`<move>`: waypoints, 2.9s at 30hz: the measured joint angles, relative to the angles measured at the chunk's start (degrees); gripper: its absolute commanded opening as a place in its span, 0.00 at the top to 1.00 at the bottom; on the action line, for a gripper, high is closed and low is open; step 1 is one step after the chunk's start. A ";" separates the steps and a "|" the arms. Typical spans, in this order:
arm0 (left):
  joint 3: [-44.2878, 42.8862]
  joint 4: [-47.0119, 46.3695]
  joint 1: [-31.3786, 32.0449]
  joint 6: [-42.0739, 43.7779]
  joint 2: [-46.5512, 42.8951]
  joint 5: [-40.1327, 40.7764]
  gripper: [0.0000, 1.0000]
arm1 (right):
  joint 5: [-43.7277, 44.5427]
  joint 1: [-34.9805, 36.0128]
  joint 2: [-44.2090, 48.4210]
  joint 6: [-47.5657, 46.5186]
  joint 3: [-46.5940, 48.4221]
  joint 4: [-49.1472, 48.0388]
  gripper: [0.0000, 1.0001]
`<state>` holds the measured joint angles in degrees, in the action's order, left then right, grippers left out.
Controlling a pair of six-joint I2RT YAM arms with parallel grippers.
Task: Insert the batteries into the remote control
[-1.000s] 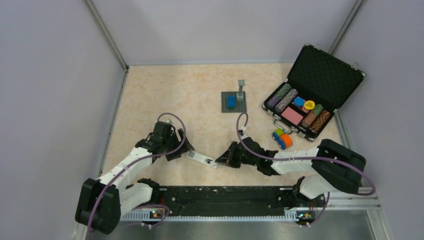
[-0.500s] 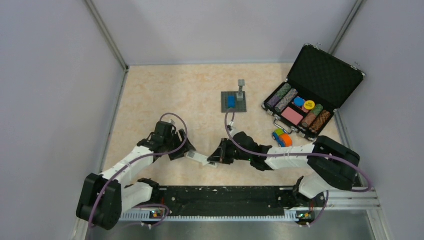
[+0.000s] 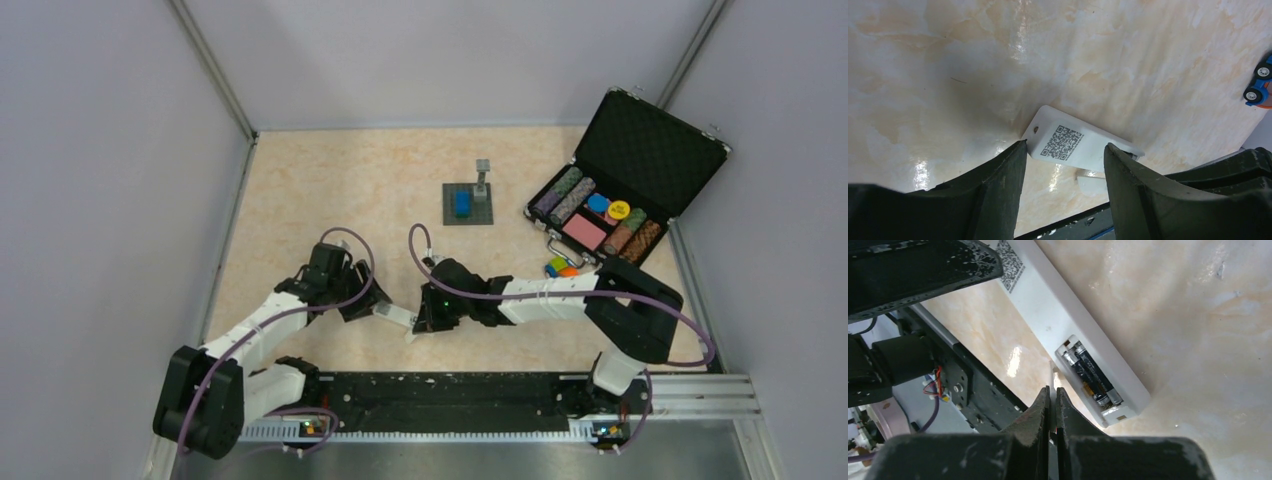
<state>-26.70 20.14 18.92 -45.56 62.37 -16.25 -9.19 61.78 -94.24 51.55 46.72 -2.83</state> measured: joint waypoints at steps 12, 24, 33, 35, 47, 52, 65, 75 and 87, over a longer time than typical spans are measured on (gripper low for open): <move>2.58 -0.50 0.00 -3.43 0.15 -0.72 0.44 | 3.78 0.37 -0.48 0.28 1.40 3.54 1.00; 3.56 -4.96 0.00 -5.99 1.92 -3.41 0.47 | 10.19 -0.11 1.33 1.88 0.81 3.10 1.00; 2.86 -0.35 0.00 -4.42 -2.08 -0.68 0.38 | 6.69 -2.60 15.13 4.20 -9.38 0.22 1.00; 2.56 -0.15 0.00 -3.58 -2.78 -0.59 0.36 | 6.27 -3.72 17.75 5.68 -11.32 -2.21 1.00; 2.47 -2.80 0.00 -0.79 -0.68 -0.57 0.41 | 9.18 -4.92 16.44 19.02 -21.20 -22.21 1.00; 2.47 -3.67 0.00 -0.66 0.92 -0.50 0.43 | 10.60 -4.92 13.81 22.18 -21.66 -26.97 1.00; 1.62 -3.43 0.00 -0.04 3.17 0.04 0.51 | 11.41 -4.92 10.19 25.66 -21.68 -29.03 1.00; 1.62 -3.23 0.00 0.48 3.17 0.22 0.53 | 11.17 -4.92 6.49 26.51 -21.66 -29.83 1.00; 1.62 -3.21 0.00 0.52 3.17 0.24 0.53 | 11.67 -4.92 6.38 25.90 -21.70 -31.50 1.00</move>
<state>-25.08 16.93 18.92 -45.04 65.54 -16.01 2.48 56.86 -87.85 77.45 25.02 -34.33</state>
